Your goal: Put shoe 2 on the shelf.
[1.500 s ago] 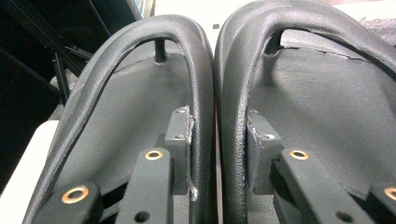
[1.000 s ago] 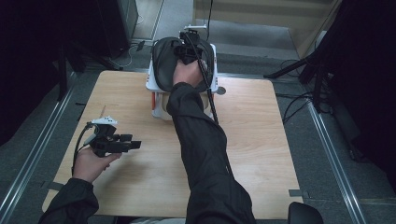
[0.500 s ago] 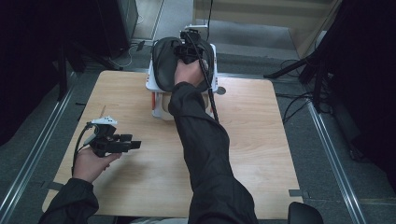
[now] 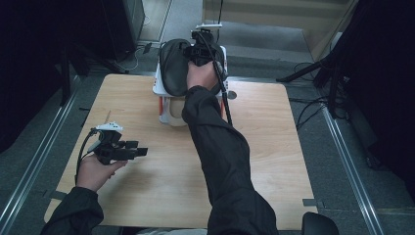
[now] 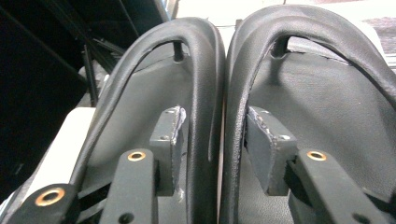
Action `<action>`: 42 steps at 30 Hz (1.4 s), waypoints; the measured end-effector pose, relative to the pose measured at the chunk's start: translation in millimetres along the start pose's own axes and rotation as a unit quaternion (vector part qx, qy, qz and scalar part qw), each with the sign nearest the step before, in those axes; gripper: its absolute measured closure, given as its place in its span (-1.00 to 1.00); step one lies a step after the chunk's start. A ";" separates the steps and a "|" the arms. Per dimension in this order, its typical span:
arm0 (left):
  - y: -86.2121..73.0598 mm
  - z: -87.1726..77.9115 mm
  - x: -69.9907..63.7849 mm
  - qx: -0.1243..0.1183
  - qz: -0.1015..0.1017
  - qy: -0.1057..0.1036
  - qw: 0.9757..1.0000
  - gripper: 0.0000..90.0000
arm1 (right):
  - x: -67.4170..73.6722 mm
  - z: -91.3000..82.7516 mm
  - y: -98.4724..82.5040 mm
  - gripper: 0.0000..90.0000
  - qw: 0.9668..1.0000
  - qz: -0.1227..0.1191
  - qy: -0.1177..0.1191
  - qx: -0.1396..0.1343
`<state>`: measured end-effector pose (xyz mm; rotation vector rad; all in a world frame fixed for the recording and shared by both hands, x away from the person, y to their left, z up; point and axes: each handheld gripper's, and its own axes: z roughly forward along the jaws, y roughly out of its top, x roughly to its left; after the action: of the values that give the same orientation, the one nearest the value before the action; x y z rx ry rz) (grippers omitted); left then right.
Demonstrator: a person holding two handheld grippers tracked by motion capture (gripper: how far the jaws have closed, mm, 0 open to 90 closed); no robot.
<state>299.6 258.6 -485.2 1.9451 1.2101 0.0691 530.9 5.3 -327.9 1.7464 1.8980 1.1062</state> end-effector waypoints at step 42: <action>2.5 2.5 0.8 0.006 0.003 0.004 1.000 -0.11 | -8.9 -72.3 -33.9 0.17 0.978 -0.122 0.170 0.017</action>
<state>303.0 257.2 -485.5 1.9609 1.2138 0.0722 458.7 -24.0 -308.3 1.3573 2.2696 1.3487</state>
